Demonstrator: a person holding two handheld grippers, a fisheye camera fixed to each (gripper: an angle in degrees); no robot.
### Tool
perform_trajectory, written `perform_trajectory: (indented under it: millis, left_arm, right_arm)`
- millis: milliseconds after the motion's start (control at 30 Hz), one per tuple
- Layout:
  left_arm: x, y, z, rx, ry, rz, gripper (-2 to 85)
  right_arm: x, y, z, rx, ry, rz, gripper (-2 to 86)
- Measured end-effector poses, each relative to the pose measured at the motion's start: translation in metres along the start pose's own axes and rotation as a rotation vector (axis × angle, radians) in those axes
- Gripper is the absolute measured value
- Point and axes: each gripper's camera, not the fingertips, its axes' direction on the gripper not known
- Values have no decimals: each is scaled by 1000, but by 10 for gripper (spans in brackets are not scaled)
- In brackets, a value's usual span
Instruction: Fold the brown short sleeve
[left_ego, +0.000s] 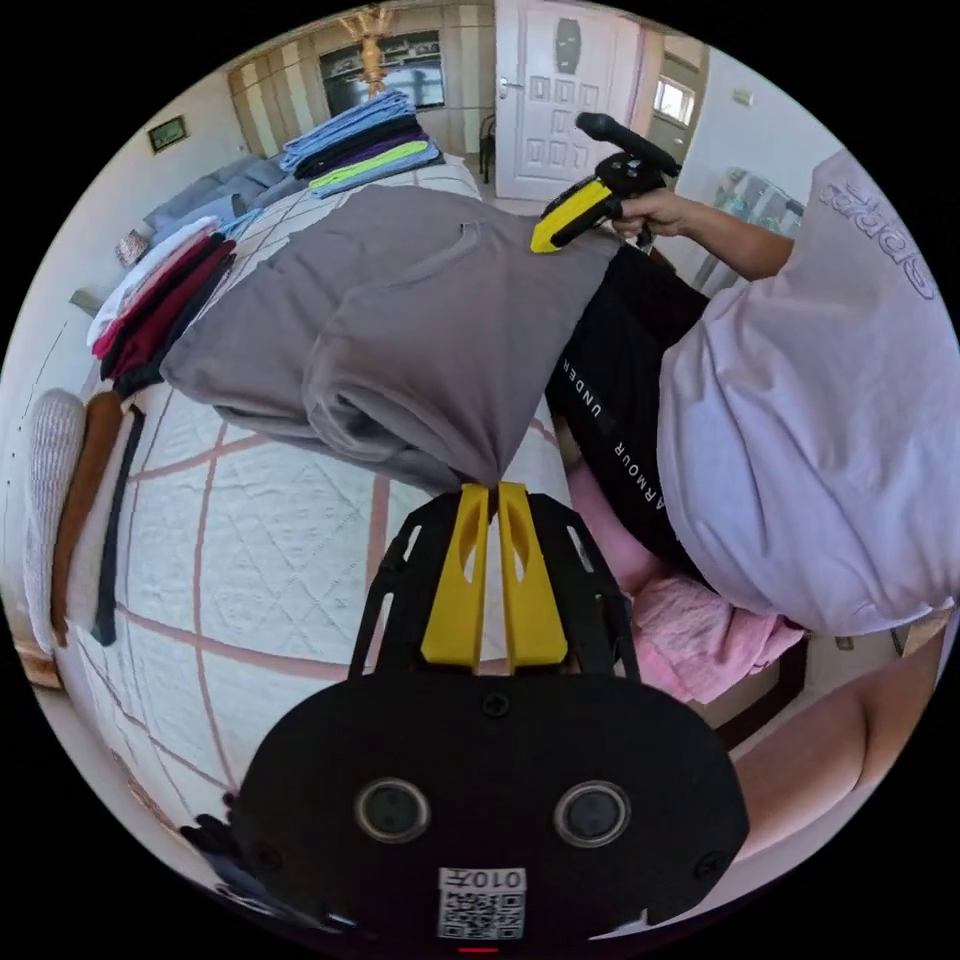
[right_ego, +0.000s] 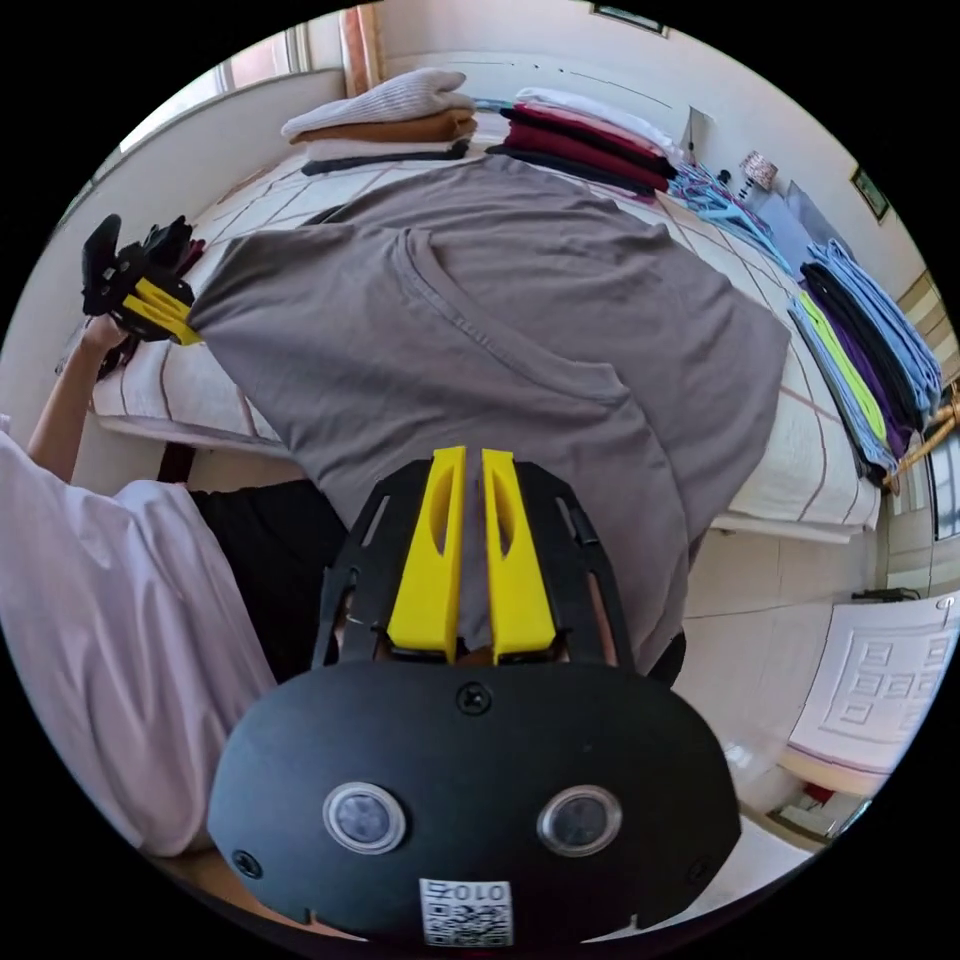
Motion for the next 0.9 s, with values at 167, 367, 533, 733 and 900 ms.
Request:
perform_trajectory:
  millis: [167, 367, 533, 733, 900]
  left_arm:
    - [-23, 26, -10, 129, 87, -122, 0]
    - [-45, 28, -1, 74, 127, -164, 0]
    - [-83, 35, 14, 119, 262, -362, 2]
    - [-82, 34, -20, 102, 138, -375, 3]
    - [-92, 21, -69, 350, 22, -404, -1]
  right_arm:
    - [42, 33, -27, 69, 14, 166, 40]
    - [99, 84, -38, 114, -18, 419, 60]
    - [112, 87, -26, 97, -18, 437, 72]
    - [103, 62, -37, 149, 20, 340, 74]
    - [96, 41, -26, 108, -32, 210, 71]
